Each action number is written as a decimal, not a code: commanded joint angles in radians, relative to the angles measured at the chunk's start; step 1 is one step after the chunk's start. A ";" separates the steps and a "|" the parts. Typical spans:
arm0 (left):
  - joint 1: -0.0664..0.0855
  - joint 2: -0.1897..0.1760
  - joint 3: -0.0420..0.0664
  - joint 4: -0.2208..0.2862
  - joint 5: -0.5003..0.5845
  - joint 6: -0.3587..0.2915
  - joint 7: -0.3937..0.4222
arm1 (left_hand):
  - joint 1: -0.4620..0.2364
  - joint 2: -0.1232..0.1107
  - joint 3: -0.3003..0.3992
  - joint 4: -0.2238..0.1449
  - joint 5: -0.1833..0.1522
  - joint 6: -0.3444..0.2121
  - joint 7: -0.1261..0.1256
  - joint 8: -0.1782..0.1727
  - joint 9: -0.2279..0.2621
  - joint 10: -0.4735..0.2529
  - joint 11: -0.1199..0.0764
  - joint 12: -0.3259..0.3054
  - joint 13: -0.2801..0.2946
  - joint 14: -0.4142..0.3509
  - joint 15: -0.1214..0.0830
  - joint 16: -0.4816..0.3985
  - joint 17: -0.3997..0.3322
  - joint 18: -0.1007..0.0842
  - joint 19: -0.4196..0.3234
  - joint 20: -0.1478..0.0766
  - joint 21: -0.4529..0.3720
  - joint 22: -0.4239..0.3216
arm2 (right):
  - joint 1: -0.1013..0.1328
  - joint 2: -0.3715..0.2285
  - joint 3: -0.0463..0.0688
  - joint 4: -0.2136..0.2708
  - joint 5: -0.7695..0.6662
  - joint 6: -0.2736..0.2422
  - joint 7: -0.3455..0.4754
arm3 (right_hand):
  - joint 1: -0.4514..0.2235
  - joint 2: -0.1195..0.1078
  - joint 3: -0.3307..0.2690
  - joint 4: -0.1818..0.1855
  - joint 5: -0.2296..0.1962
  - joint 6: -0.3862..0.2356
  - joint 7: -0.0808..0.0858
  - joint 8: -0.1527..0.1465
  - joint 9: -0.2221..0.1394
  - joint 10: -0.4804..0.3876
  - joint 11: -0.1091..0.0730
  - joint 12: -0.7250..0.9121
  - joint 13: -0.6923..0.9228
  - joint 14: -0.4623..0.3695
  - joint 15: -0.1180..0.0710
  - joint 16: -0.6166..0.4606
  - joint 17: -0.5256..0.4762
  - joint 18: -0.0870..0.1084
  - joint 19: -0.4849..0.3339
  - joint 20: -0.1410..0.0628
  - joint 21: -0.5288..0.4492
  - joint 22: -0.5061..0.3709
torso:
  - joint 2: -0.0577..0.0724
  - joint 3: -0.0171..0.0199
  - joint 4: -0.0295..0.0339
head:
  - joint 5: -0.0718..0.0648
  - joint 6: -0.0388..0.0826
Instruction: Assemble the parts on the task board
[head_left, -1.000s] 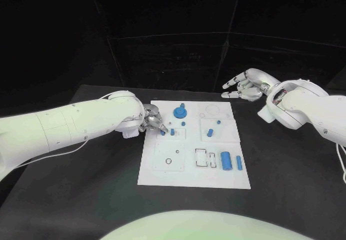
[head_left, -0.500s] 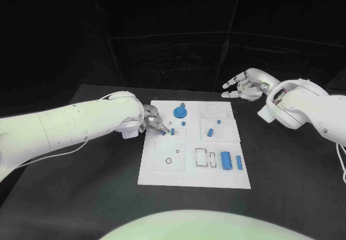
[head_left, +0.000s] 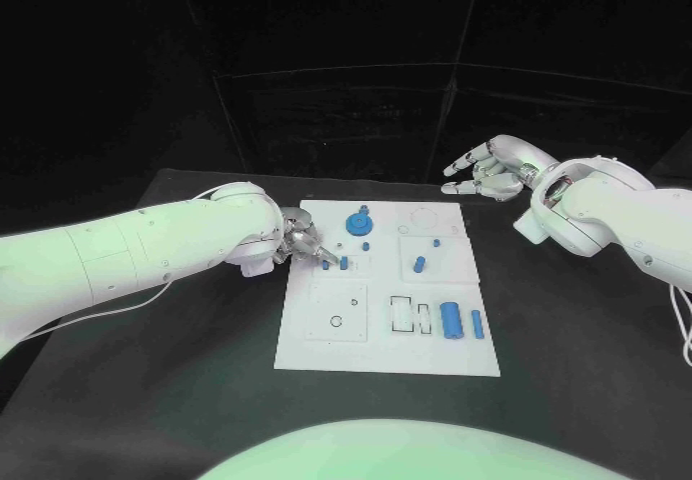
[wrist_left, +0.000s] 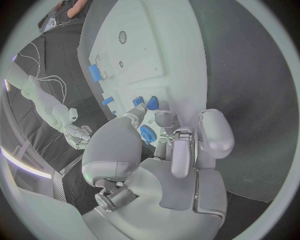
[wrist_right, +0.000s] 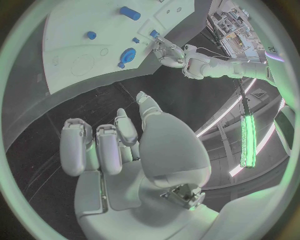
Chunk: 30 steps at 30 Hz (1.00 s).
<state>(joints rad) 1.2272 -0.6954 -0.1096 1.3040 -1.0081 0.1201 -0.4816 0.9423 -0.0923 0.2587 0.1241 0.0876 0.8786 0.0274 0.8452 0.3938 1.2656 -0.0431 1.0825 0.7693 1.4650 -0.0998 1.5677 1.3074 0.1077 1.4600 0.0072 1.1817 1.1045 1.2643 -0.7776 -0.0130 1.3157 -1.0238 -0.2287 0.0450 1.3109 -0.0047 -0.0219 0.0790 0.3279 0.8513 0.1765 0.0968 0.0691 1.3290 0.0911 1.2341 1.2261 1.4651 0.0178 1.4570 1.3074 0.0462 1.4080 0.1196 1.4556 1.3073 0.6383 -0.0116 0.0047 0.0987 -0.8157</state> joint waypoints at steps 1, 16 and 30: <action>0.001 -0.008 0.001 0.008 0.018 -0.104 0.096 | 0.007 -0.003 -0.039 0.013 -0.025 -0.024 0.006 -0.008 -0.005 -0.045 0.005 -0.059 -0.086 0.104 0.001 0.000 0.257 -0.005 -0.007 -0.001 -0.017 -0.018 | 0.002 0.001 0.001 0.000 0.001 0.004 0.007 | 0.001 0.006 -0.004 0.001 0.007 0.009 0.000 0.005 0.000 -0.001 -0.004 0.004 -0.001 0.059 -0.007 -0.005 0.046 0.009 -0.007 0.003 -0.007 0.045 | 0.000 0.0002 0.0010 | -0.002 0.002; 0.001 -0.035 0.000 0.021 0.178 -0.336 0.427 | 0.192 0.030 -0.192 0.024 -0.028 -0.241 0.121 -0.132 -0.107 -0.337 0.113 -0.217 -0.259 -0.028 0.091 -0.221 -0.074 0.068 -0.194 0.076 -0.440 -0.439 | 0.002 0.002 0.001 -0.006 0.001 0.004 0.006 | 0.001 0.006 -0.004 0.001 0.007 0.009 0.000 0.005 0.000 -0.001 -0.004 0.003 -0.002 0.059 -0.007 -0.005 0.045 0.009 -0.009 0.003 -0.008 0.043 | 0.001 0.0009 0.0002 | -0.004 0.011; 0.002 0.072 -0.013 -0.078 -0.135 -0.373 0.587 | 0.403 0.011 0.093 -0.175 -0.034 -0.126 0.134 -0.285 -0.259 -0.421 0.137 -0.431 -0.488 -0.119 0.108 -0.351 -0.276 0.074 -0.210 0.101 -0.528 -0.501 | 0.002 0.011 0.001 -0.011 0.001 0.005 0.007 | 0.001 0.007 -0.005 0.002 0.007 0.009 0.000 0.005 0.000 -0.002 -0.004 0.003 -0.002 0.059 -0.007 -0.005 0.045 0.009 -0.009 0.003 -0.008 0.043 | 0.001 0.0010 -0.0027 | -0.016 0.024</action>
<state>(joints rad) 1.2281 -0.6267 -0.1226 1.2309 -1.0092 -0.2217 0.0249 1.3438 -0.0751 0.3475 -0.0515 0.0577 0.7498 0.1610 0.5638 0.1372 0.8417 0.0932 0.6533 0.2845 1.3429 0.0091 1.2140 1.0295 0.1699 1.2462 0.1074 0.6480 0.6019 1.2641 -0.7681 -0.0131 1.3041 -1.0238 -0.2275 0.0454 1.3108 -0.0048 -0.0218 0.0788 0.3279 0.8513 0.1765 0.0968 0.0690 1.3290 0.0911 1.2341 1.2253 1.4651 0.0178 1.4571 1.3073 0.0462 1.4044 0.1232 1.4511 1.3073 0.6388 -0.0107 0.0030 0.0838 -0.7924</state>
